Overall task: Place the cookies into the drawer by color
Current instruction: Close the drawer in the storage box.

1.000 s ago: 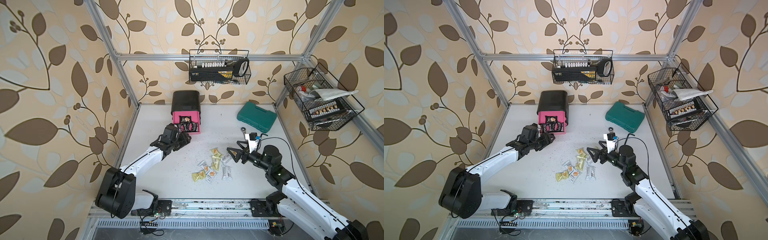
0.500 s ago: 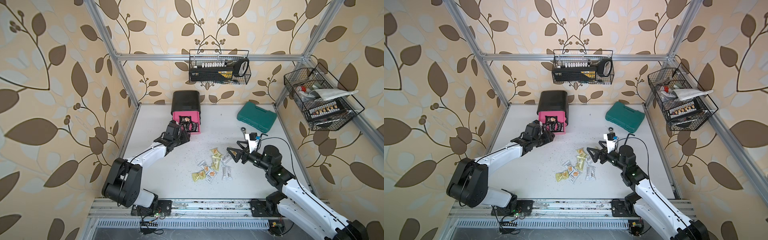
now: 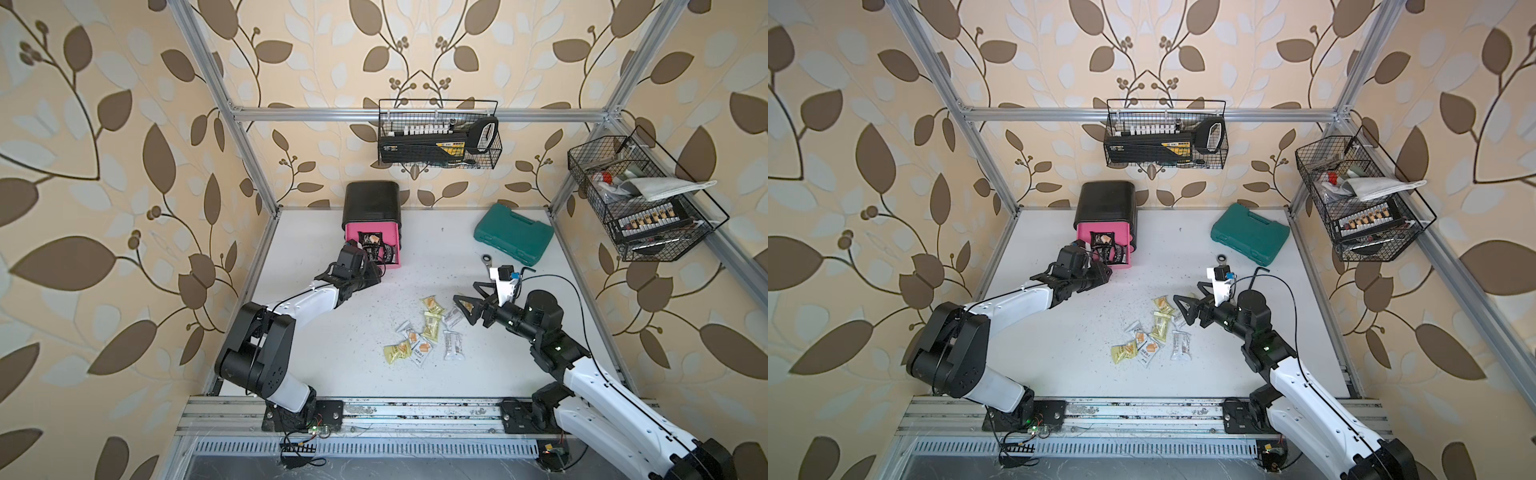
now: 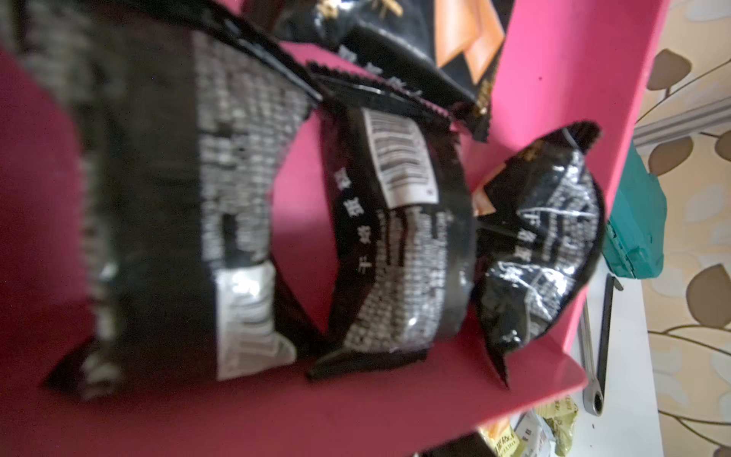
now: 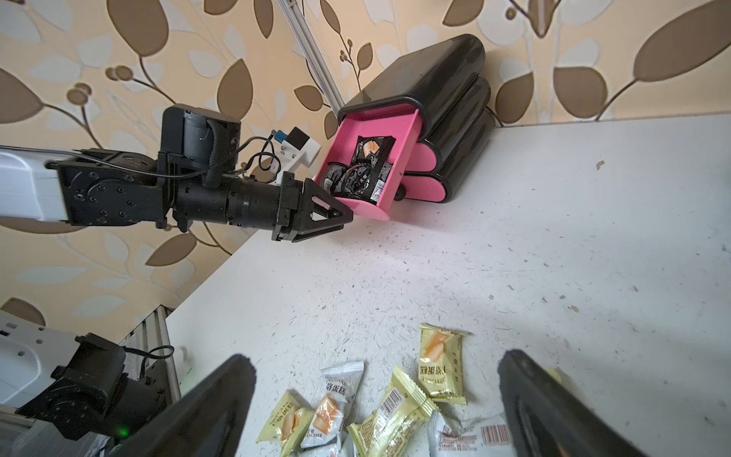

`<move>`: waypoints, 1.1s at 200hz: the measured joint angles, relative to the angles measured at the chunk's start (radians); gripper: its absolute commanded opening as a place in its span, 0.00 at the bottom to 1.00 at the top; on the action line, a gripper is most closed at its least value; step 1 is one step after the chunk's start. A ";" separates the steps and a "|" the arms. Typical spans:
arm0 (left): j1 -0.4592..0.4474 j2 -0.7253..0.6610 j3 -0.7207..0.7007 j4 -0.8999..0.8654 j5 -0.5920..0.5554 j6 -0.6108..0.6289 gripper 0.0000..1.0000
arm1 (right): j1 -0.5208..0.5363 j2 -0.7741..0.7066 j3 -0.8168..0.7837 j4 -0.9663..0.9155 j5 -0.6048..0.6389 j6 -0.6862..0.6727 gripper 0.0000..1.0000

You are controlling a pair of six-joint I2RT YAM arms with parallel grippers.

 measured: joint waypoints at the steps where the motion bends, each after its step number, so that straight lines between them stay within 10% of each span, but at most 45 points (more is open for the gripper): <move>1: 0.000 0.000 0.000 0.000 0.000 -0.002 0.36 | 0.000 0.000 0.000 0.000 0.000 0.000 0.99; 220: 0.003 0.076 0.326 -0.321 -0.065 0.060 0.20 | 0.000 -0.002 0.000 0.000 0.000 0.000 0.99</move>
